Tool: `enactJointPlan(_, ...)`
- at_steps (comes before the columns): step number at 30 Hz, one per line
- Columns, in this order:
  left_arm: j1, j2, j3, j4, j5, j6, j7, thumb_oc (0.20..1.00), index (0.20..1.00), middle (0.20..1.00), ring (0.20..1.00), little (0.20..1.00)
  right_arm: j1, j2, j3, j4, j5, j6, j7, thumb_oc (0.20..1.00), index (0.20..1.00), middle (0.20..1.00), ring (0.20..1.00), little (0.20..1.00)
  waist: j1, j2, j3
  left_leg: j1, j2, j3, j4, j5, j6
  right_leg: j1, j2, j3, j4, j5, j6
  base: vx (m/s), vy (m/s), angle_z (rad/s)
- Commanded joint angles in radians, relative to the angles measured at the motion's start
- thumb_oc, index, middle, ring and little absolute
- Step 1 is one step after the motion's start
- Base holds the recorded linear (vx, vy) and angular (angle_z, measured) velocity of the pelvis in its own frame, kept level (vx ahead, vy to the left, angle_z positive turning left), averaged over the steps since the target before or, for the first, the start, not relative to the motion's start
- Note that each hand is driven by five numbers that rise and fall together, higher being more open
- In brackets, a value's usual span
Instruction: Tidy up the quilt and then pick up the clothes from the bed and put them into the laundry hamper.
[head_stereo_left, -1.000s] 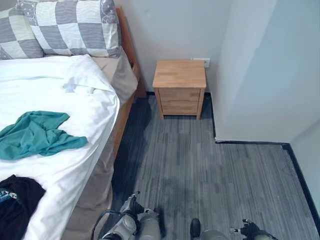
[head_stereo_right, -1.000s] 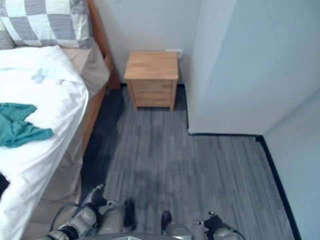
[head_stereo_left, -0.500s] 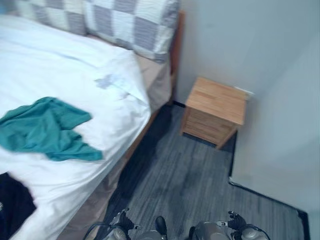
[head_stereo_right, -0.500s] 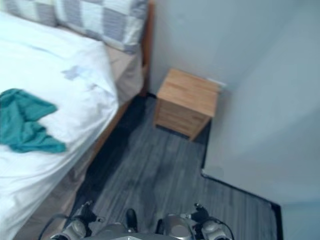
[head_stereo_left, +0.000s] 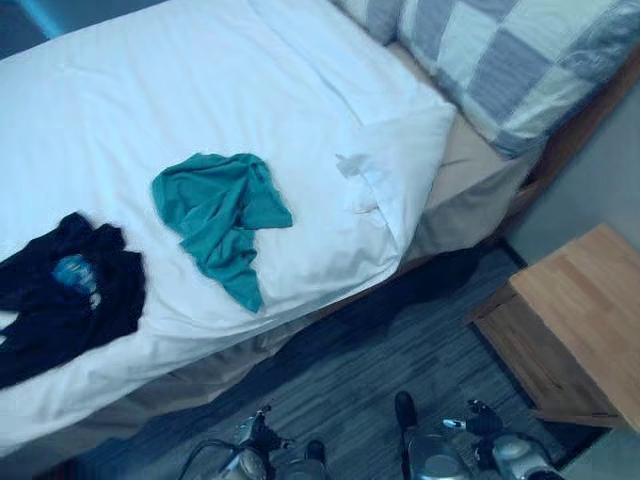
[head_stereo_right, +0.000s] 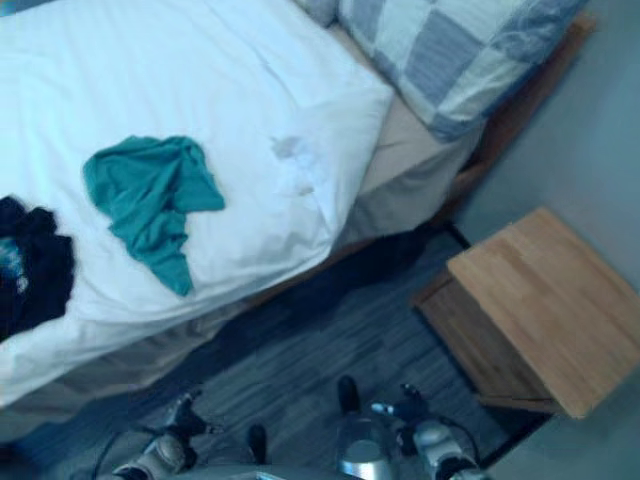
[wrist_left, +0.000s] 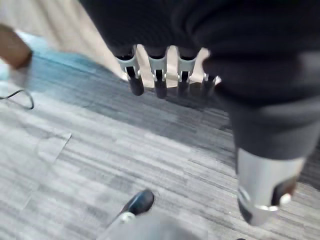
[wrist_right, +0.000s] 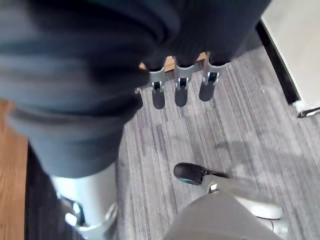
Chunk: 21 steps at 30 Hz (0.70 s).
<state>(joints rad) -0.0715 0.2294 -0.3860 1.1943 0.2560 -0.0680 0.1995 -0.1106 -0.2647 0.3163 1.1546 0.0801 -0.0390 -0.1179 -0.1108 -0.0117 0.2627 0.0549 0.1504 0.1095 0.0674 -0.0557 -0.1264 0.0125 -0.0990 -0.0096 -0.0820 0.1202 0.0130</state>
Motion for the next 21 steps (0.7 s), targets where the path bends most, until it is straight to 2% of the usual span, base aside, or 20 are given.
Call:
enactJointPlan(1, -0.025, 0.038, -0.035, 0.015, 0.012, -0.002, 0.005, 1.000, 1.000, 1.000, 1.000, 1.000, 0.010, -0.012, -0.028, 0.020, 0.030, -0.005, -0.020, 1.000, 1.000, 1.000, 1.000, 1.000, -0.021, -0.028, -0.038, 0.009, -0.005, 0.185, 0.076, -0.084, 0.073, 0.000, -0.108, 0.013, 0.012, -0.154, 0.149, 0.00, -0.236, 0.94)
enactJointPlan(2, -0.027, 0.039, -0.032, 0.011, 0.008, 0.002, 0.003, 1.000, 1.000, 1.000, 1.000, 1.000, 0.004, -0.014, -0.037, 0.024, 0.053, -0.006, -0.020, 1.000, 1.000, 1.000, 1.000, 1.000, -0.024, -0.032, -0.031, -0.026, -0.044, 0.208, 0.119, -0.104, 0.091, 0.019, -0.093, -0.003, 0.012, -0.164, 0.136, -0.03, -0.181, 0.59)
enactJointPlan(3, -0.026, 0.039, -0.028, 0.008, 0.004, 0.004, 0.002, 1.000, 1.000, 1.000, 1.000, 1.000, 0.005, -0.015, -0.048, 0.029, 0.068, -0.006, -0.019, 1.000, 1.000, 1.000, 1.000, 1.000, -0.023, -0.035, -0.033, -0.060, -0.066, 0.226, 0.139, -0.103, 0.094, 0.019, -0.085, -0.013, 0.019, -0.168, 0.128, -0.04, -0.154, 0.23)
enactJointPlan(5, -0.001, 0.039, -0.009, 0.005, -0.005, 0.013, 0.008, 1.000, 1.000, 1.000, 1.000, 1.000, 0.027, -0.018, -0.072, 0.027, 0.074, -0.005, -0.032, 1.000, 1.000, 1.000, 1.000, 1.000, -0.017, -0.019, -0.030, -0.035, -0.095, 0.246, 0.043, -0.093, 0.105, 0.014, -0.041, -0.049, 0.056, -0.190, 0.121, -0.02, -0.097, 0.50)
enactJointPlan(6, 0.002, 0.040, -0.007, -0.007, -0.012, 0.010, 0.007, 1.000, 1.000, 1.000, 1.000, 1.000, 0.029, -0.020, -0.081, 0.011, 0.087, -0.010, -0.043, 1.000, 1.000, 1.000, 1.000, 1.000, -0.016, -0.017, -0.027, -0.016, -0.118, 0.208, 0.003, -0.090, 0.124, -0.001, -0.024, -0.055, 0.102, -0.192, 0.119, 0.00, -0.063, 0.73)
enactJointPlan(7, 0.006, 0.048, -0.004, -0.014, -0.011, 0.010, 0.005, 1.000, 1.000, 1.000, 1.000, 1.000, 0.023, -0.023, -0.089, -0.007, 0.093, -0.016, -0.051, 1.000, 1.000, 1.000, 1.000, 1.000, -0.013, -0.021, -0.025, -0.006, -0.121, 0.188, -0.030, -0.083, 0.128, -0.043, -0.010, -0.076, 0.193, -0.189, 0.127, -0.04, -0.063, 0.49)
enactJointPlan(8, 0.003, 0.058, -0.002, -0.017, -0.008, 0.013, 0.001, 1.000, 1.000, 1.000, 1.000, 1.000, 0.018, -0.026, -0.108, -0.034, 0.102, -0.022, -0.055, 1.000, 1.000, 1.000, 1.000, 1.000, -0.017, -0.028, -0.014, 0.008, -0.108, 0.186, -0.057, -0.079, 0.129, -0.094, 0.001, -0.096, 0.290, -0.179, 0.156, -0.19, -0.214, -0.01)
enactJointPlan(9, 0.004, 0.094, -0.004, -0.035, 0.013, 0.015, 0.004, 1.000, 1.000, 1.000, 1.000, 1.000, -0.008, -0.048, -0.136, -0.115, 0.123, -0.039, -0.070, 1.000, 1.000, 1.000, 1.000, 1.000, -0.033, -0.046, 0.016, 0.011, -0.073, 0.184, -0.072, -0.055, 0.120, -0.179, 0.039, -0.061, 0.454, -0.136, 0.249, -0.17, -0.195, -0.19)
enactJointPlan(10, 0.004, 0.095, -0.004, -0.036, 0.013, 0.015, 0.004, 1.000, 1.000, 1.000, 1.000, 1.000, -0.008, -0.048, -0.137, -0.116, 0.123, -0.038, -0.070, 1.000, 1.000, 1.000, 1.000, 1.000, -0.032, -0.046, 0.015, 0.010, -0.074, 0.185, -0.073, -0.054, 0.120, -0.183, 0.038, -0.059, 0.458, -0.138, 0.249, -0.13, -0.275, 0.03)
enactJointPlan(11, 0.023, 0.110, 0.004, -0.032, 0.041, 0.017, 0.000, 1.000, 1.000, 1.000, 1.000, 1.000, 0.001, -0.102, -0.161, -0.235, 0.091, -0.051, -0.095, 1.000, 1.000, 1.000, 1.000, 1.000, -0.041, -0.057, 0.012, 0.018, -0.058, 0.153, -0.098, -0.042, 0.109, -0.192, 0.063, 0.008, 0.442, -0.156, 0.249, 0.00, -0.132, 0.35)
enactJointPlan(12, 0.024, 0.109, 0.003, -0.032, 0.041, 0.017, 0.000, 1.000, 1.000, 1.000, 1.000, 1.000, 0.003, -0.102, -0.162, -0.238, 0.090, -0.049, -0.095, 1.000, 1.000, 1.000, 1.000, 1.000, -0.041, -0.056, 0.013, 0.020, -0.058, 0.153, -0.100, -0.041, 0.109, -0.190, 0.063, 0.008, 0.441, -0.156, 0.249, 0.06, -0.148, 0.45)
enactJointPlan(13, 0.031, 0.114, 0.008, -0.033, 0.046, 0.015, -0.002, 1.000, 1.000, 1.000, 1.000, 1.000, 0.014, -0.141, -0.183, -0.304, 0.067, -0.057, -0.115, 1.000, 1.000, 1.000, 1.000, 1.000, -0.044, -0.061, 0.010, 0.030, -0.062, 0.135, -0.109, -0.049, 0.111, -0.167, 0.021, 0.032, 0.382, -0.175, 0.249, 0.08, -0.080, 0.45)
enactJointPlan(15, 0.034, 0.124, 0.001, -0.049, 0.051, 0.004, -0.008, 1.000, 1.000, 1.000, 1.000, 1.000, 0.028, -0.221, -0.235, -0.410, 0.037, -0.072, -0.152, 1.000, 1.000, 1.000, 1.000, 1.000, -0.053, -0.067, -0.006, 0.031, -0.052, 0.103, -0.127, -0.049, 0.096, -0.124, -0.060, 0.072, 0.220, -0.169, 0.194, 0.13, -0.211, 0.90)
enactJointPlan(16, 0.034, 0.131, -0.006, -0.056, 0.061, -0.001, -0.013, 1.000, 1.000, 1.000, 1.000, 1.000, 0.040, -0.253, -0.265, -0.465, 0.026, -0.076, -0.164, 1.000, 1.000, 1.000, 1.000, 1.000, -0.062, -0.074, -0.010, 0.034, -0.051, 0.083, -0.127, -0.052, 0.089, -0.117, -0.086, 0.114, 0.156, -0.150, 0.185, 0.10, -0.181, 0.99)
enactJointPlan(17, 0.034, 0.131, -0.006, -0.057, 0.061, -0.001, -0.013, 1.000, 1.000, 1.000, 1.000, 1.000, 0.041, -0.253, -0.266, -0.465, 0.025, -0.075, -0.164, 1.000, 1.000, 1.000, 1.000, 1.000, -0.062, -0.073, -0.009, 0.034, -0.051, 0.082, -0.127, -0.053, 0.089, -0.115, -0.086, 0.113, 0.155, -0.149, 0.185, 0.15, -0.322, 0.71)
enactJointPlan(18, 0.029, 0.155, 0.009, -0.074, 0.066, -0.009, -0.017, 1.000, 1.000, 1.000, 1.000, 1.000, 0.017, -0.337, -0.290, -0.569, -0.045, -0.076, -0.180, 1.000, 1.000, 1.000, 1.000, 1.000, -0.041, -0.092, -0.023, 0.039, -0.041, 0.076, -0.111, -0.070, 0.075, -0.090, -0.130, 0.107, 0.057, -0.114, 0.203, 0.17, -0.342, 0.58)
enactJointPlan(21, 0.042, 0.175, 0.021, -0.094, 0.084, -0.015, -0.021, 1.000, 1.000, 1.000, 1.000, 1.000, -0.043, -0.425, -0.283, -0.695, -0.136, -0.076, -0.179, 1.000, 1.000, 1.000, 1.000, 1.000, -0.013, -0.110, -0.028, 0.033, -0.022, 0.077, -0.085, -0.067, 0.051, -0.077, -0.140, 0.072, 0.034, -0.099, 0.216, 0.14, -0.330, 0.19)
